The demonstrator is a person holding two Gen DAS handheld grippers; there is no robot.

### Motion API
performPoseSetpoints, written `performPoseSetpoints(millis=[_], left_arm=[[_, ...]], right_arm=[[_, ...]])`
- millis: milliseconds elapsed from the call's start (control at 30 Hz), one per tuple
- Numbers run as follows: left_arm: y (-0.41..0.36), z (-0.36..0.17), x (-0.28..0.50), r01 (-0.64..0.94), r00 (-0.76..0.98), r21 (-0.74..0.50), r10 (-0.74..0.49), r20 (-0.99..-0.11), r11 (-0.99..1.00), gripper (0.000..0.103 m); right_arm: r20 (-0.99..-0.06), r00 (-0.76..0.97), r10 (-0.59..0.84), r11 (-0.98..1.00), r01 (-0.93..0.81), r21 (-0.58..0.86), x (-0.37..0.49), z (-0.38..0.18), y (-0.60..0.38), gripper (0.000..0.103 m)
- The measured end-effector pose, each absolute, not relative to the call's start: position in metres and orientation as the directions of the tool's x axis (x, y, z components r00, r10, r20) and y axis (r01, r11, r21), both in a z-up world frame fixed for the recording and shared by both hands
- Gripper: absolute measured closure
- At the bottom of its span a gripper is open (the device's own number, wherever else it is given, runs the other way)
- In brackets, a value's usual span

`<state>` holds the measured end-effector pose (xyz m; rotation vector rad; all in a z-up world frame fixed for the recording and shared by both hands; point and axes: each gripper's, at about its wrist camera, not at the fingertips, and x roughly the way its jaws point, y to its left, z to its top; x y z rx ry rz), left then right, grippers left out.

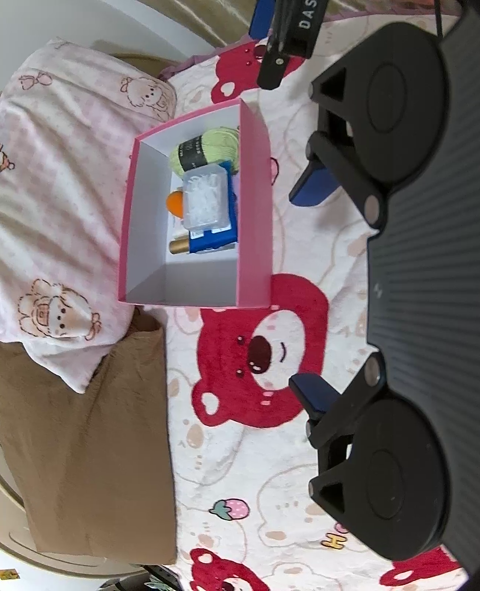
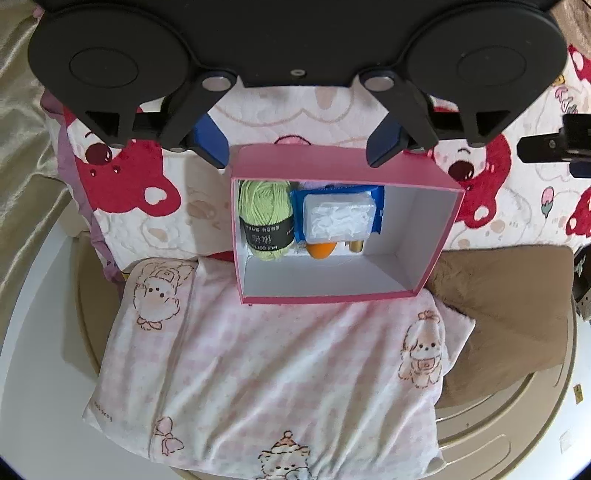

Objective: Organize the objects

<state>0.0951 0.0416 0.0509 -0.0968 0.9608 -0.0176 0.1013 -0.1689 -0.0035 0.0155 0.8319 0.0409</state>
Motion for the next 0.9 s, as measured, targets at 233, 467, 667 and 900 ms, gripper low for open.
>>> performPoseSetpoints(millis=[233, 467, 667, 900], left_arm=[[0.042, 0.05, 0.09, -0.071, 0.513, -0.063, -0.017, -0.858, 0.995, 0.0], [0.044, 0.055, 0.079, -0.072, 0.497, -0.07, -0.025, -0.868, 0.995, 0.0], [0.042, 0.059, 0.071, -0.06, 0.477, -0.043, -0.01, -0.879, 0.997, 0.0], [0.041, 0.057, 0.067, -0.053, 0.457, -0.057, -0.026, -0.889, 0.997, 0.0]], right_arm=[[-0.788, 0.615, 0.005, 1.0, -0.018, -0.008, 0.095, 0.0, -0.163, 0.008], [-0.795, 0.606, -0.029, 0.998, -0.02, -0.052, 0.083, 0.007, -0.159, 0.008], [-0.797, 0.604, -0.015, 0.999, -0.02, -0.034, 0.072, 0.013, -0.159, 0.008], [-0.802, 0.597, -0.028, 0.999, -0.008, -0.041, 0.069, 0.012, -0.163, 0.008]])
